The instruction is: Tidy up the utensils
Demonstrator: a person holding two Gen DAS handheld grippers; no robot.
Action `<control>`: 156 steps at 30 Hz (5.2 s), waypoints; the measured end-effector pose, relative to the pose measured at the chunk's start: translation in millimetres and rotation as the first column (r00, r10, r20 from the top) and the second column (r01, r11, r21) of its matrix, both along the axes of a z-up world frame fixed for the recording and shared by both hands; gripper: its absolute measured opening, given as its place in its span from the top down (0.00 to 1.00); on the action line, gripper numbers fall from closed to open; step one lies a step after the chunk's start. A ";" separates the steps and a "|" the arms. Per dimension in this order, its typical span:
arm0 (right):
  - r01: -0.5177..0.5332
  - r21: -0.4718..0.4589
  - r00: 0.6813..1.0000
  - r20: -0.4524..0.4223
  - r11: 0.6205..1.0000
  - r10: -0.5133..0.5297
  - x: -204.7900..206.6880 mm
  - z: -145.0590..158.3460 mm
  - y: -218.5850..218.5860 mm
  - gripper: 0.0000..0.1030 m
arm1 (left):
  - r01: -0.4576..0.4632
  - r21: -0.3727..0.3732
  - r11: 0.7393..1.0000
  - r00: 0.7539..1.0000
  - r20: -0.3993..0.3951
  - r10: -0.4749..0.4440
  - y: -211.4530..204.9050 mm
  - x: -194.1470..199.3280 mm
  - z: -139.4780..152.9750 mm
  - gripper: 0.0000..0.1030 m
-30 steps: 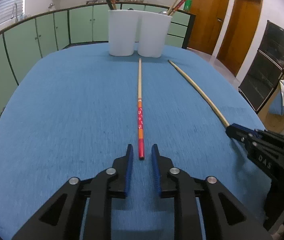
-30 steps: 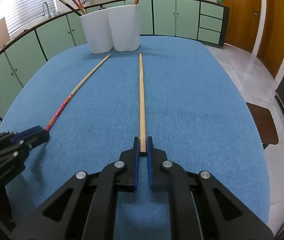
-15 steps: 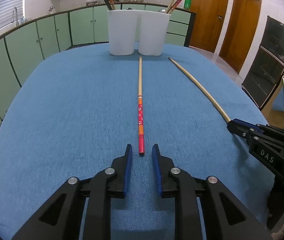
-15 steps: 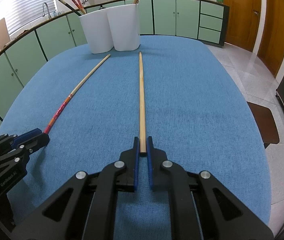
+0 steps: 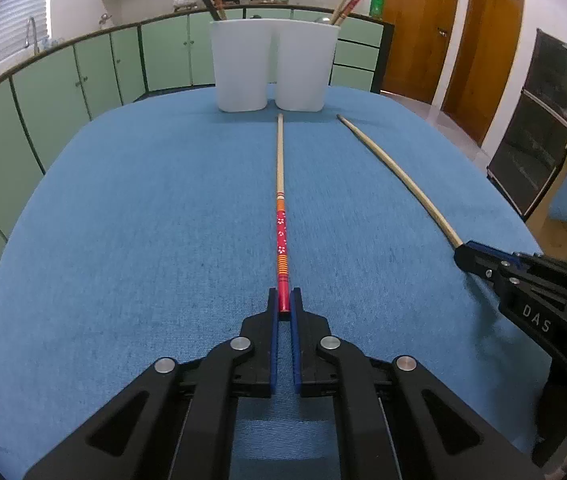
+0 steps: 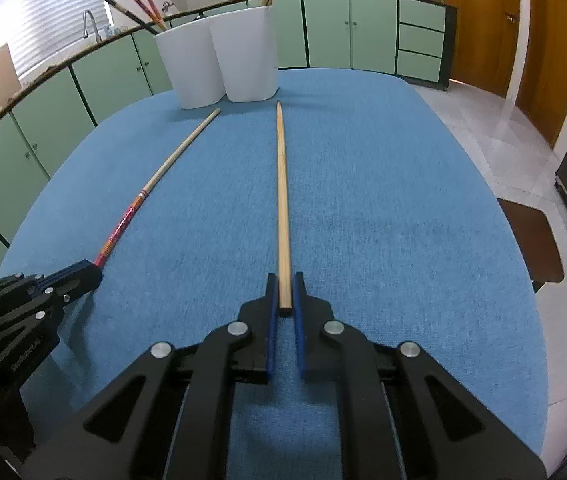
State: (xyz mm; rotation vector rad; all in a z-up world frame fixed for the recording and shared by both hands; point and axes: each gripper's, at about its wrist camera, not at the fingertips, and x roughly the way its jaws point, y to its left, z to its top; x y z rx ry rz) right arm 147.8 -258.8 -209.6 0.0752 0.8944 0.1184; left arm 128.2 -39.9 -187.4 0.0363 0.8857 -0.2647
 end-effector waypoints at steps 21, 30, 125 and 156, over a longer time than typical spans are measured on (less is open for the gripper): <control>-0.095 0.000 0.953 0.289 0.996 0.091 -9.4 145.6 -6.7 0.94 | 0.064 -0.102 0.993 0.957 0.288 -0.032 22.5 -6.3 146.9 0.95; -0.175 -0.019 0.937 0.304 0.984 0.173 36.7 203.5 0.6 0.94 | 0.104 -0.095 0.990 0.939 0.338 -0.067 13.1 43.8 181.8 0.95; -0.141 -0.010 0.899 0.417 0.990 0.133 -65.3 208.6 8.9 0.05 | -0.031 -0.083 0.996 0.892 0.447 0.065 37.0 -46.5 203.8 0.06; -0.149 -0.014 0.881 0.452 0.989 0.139 -86.5 215.3 14.5 0.05 | -0.016 -0.081 0.997 0.863 0.501 0.055 36.9 -75.9 210.8 0.06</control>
